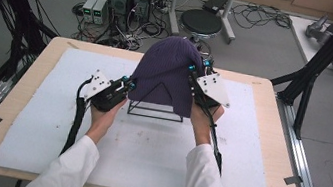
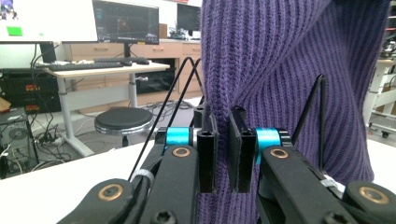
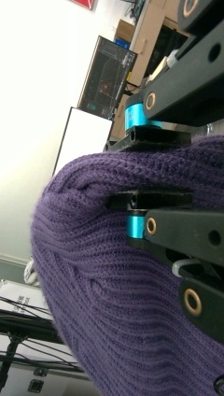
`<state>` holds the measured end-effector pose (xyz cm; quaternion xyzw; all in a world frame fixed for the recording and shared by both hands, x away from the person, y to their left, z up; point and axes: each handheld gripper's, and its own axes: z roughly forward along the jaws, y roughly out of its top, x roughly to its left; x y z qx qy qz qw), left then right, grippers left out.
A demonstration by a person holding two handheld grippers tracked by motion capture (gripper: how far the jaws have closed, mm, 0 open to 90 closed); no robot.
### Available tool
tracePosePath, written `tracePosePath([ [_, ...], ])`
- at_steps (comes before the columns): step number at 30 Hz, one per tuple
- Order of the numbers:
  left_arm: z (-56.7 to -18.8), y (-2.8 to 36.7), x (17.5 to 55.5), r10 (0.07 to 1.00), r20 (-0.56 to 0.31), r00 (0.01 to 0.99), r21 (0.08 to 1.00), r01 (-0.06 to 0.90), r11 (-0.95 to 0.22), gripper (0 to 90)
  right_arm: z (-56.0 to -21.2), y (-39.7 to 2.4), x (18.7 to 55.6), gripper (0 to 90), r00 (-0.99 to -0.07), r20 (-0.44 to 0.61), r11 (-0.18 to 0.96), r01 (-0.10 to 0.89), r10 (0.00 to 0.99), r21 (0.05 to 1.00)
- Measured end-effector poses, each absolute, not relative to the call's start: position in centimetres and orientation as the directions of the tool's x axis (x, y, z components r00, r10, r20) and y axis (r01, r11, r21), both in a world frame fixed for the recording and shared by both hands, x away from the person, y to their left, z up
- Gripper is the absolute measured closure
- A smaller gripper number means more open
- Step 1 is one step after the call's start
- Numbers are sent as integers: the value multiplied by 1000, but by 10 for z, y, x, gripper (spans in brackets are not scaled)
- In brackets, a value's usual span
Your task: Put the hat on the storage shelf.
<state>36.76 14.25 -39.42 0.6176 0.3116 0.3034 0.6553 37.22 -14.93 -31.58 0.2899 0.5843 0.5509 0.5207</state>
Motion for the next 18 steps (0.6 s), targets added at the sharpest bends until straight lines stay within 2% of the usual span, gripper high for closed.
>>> tracePosePath([
  [18,-418,142,371,804,13,595,996,67,-65,836,-342,-150,369,754,-313,-342,296,-186,886,937],
])
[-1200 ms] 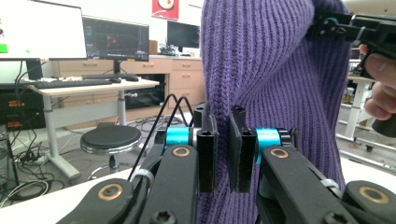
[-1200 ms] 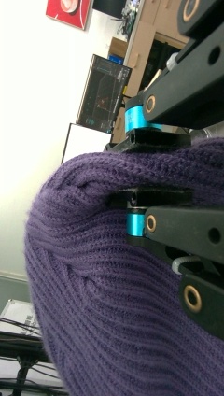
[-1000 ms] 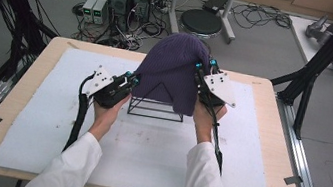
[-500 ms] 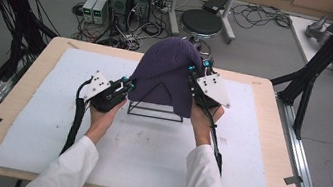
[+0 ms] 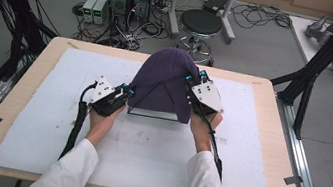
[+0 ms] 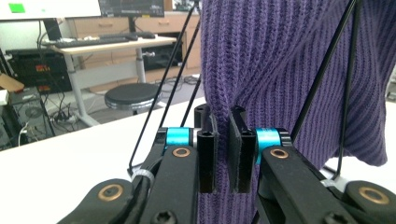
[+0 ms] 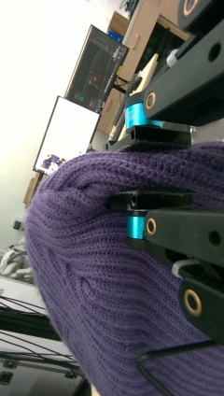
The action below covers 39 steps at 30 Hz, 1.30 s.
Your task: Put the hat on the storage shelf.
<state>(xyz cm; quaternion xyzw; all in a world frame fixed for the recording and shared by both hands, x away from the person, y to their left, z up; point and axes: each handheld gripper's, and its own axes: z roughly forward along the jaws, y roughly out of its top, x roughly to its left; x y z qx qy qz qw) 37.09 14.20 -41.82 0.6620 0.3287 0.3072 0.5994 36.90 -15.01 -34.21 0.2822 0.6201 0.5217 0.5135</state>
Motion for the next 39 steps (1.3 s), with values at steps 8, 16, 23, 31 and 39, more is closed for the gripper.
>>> tracePosePath([
  [8,-426,140,374,807,18,590,987,120,-110,836,-354,-155,370,736,-345,-346,312,-152,872,938],
  [16,-432,143,369,829,-4,560,986,140,-90,830,-356,-153,372,685,-414,-337,295,-165,846,941],
  [23,-434,144,365,824,-48,565,987,154,-48,795,-356,-155,373,400,-424,-304,274,-131,853,953],
  [31,-429,146,364,833,-102,544,987,162,14,474,-352,-168,373,176,-452,-196,190,-60,870,980],
  [39,-421,150,358,855,-51,515,995,101,-1,347,-344,-171,364,120,-474,-175,147,-97,863,984],
])
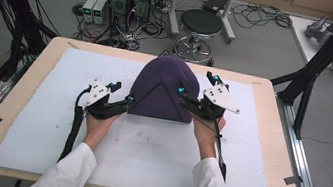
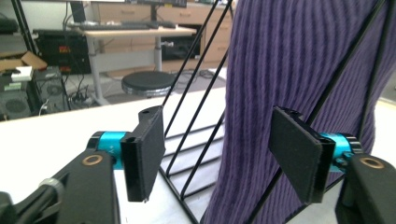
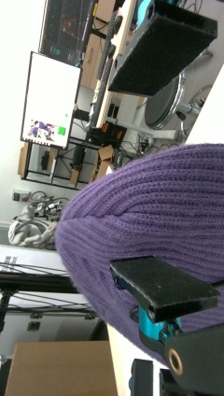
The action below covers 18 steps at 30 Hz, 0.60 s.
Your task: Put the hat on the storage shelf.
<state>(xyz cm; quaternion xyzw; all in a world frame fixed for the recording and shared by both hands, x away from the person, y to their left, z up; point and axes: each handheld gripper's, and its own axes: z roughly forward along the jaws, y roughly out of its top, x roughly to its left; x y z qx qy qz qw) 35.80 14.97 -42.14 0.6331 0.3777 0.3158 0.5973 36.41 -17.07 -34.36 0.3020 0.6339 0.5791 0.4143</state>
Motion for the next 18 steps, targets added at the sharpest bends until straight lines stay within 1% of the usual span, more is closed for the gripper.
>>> tracePosePath([
  [3,-417,152,355,861,-44,506,997,77,6,300,-340,-175,360,120,-475,-165,131,-103,865,986],
  [8,-412,163,352,869,-60,490,997,75,27,264,-332,-183,353,119,-446,-163,122,-119,880,985],
  [11,-407,170,348,871,-81,485,996,67,56,250,-328,-189,346,120,-414,-179,134,-135,893,982],
  [14,-399,176,342,877,-60,476,998,24,55,227,-327,-193,338,120,-324,-213,158,-190,922,969],
  [16,-392,183,339,880,-57,471,998,5,62,222,-324,-196,334,120,-317,-199,142,-194,927,971],
  [18,-387,190,336,876,-79,476,996,7,86,202,-322,-198,330,120,-312,-197,140,-197,930,970],
])
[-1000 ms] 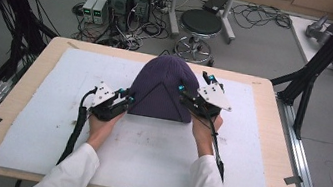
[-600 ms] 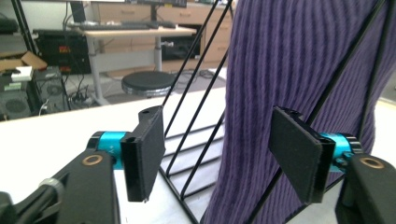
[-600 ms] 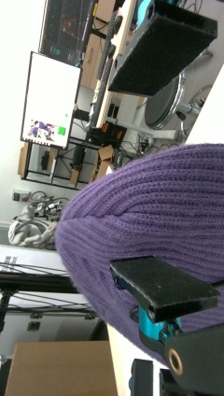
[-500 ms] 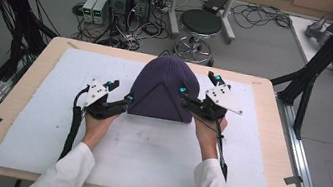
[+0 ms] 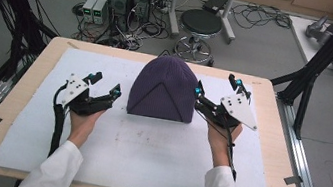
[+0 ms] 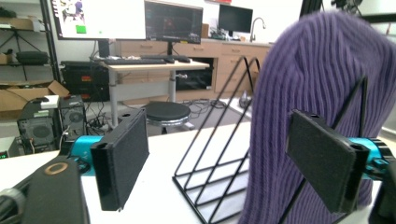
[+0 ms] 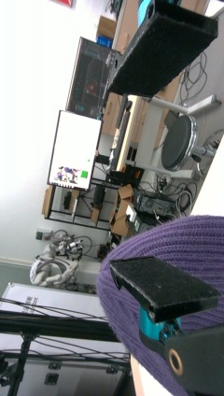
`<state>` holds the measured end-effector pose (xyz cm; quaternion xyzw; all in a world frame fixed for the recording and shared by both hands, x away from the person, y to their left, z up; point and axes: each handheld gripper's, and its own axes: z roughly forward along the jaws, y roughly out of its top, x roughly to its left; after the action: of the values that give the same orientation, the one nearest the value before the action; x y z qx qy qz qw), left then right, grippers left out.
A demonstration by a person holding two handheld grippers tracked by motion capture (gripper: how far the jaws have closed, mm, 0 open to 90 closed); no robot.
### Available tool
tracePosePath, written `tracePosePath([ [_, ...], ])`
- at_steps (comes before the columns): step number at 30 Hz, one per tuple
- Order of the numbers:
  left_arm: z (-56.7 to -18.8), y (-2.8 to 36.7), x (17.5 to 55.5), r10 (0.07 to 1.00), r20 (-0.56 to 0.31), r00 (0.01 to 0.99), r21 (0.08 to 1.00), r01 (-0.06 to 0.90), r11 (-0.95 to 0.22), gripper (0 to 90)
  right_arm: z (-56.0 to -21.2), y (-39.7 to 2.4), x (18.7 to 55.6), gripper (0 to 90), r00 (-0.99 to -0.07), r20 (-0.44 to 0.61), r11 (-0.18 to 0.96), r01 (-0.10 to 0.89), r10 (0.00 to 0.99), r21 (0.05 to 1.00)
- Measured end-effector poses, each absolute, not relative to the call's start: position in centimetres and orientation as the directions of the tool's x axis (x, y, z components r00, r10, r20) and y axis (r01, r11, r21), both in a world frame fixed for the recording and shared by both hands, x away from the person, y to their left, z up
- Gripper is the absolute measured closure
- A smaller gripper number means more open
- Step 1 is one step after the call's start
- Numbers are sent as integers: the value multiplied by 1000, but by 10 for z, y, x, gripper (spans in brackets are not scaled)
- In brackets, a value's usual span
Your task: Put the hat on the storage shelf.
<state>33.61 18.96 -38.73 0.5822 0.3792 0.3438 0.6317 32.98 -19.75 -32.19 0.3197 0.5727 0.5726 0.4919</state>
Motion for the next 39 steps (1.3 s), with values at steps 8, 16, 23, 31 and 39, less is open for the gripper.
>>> tracePosePath([
  [8,-371,221,317,894,-54,445,993,-71,96,174,-321,-210,310,120,-286,-186,136,-186,940,973],
  [16,-359,251,294,920,1,391,984,-163,68,174,-327,-231,282,120,-215,-135,96,-184,967,978],
  [23,-358,273,284,938,-26,346,977,-190,98,174,-336,-253,272,119,-189,-76,45,-160,979,986],
  [31,-367,294,275,952,-9,307,982,-177,67,174,-350,-266,262,120,-172,-77,57,-117,982,992],
  [39,-386,321,261,964,-25,263,988,-142,64,182,-369,-280,246,135,-120,-96,89,-59,988,994],
])
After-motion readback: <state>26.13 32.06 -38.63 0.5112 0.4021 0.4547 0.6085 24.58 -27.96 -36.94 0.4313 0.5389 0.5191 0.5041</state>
